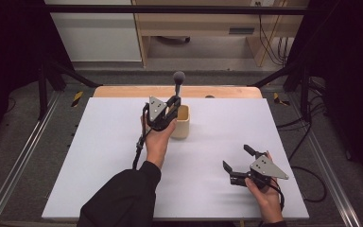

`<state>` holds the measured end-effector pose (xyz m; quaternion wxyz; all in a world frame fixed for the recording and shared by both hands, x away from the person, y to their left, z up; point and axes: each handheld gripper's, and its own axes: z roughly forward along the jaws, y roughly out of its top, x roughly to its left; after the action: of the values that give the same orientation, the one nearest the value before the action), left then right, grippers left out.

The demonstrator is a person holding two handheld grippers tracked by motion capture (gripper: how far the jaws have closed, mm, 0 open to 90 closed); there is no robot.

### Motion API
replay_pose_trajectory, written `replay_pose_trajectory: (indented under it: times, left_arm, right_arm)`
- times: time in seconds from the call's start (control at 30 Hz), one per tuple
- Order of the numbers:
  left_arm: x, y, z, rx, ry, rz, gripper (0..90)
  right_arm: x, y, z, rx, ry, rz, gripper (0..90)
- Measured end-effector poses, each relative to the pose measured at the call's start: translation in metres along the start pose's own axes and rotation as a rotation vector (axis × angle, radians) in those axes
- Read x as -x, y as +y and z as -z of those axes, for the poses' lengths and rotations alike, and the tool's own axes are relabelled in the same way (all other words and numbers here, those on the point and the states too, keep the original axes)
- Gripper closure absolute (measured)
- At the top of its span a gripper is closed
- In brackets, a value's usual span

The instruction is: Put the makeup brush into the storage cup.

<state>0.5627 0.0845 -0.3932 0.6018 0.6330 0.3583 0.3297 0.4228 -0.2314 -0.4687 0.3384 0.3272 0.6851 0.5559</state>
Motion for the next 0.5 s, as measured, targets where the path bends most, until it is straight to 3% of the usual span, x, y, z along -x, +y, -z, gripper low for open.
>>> replay_pose_trajectory:
  times: [0.5]
  left_arm:
    - [-0.0002,-0.0034,-0.0034,-0.01,-0.002,-0.004,74.2]
  right_arm:
    - [-0.0007,-0.0002,-0.0006,-0.008,0.0,0.001,5.2]
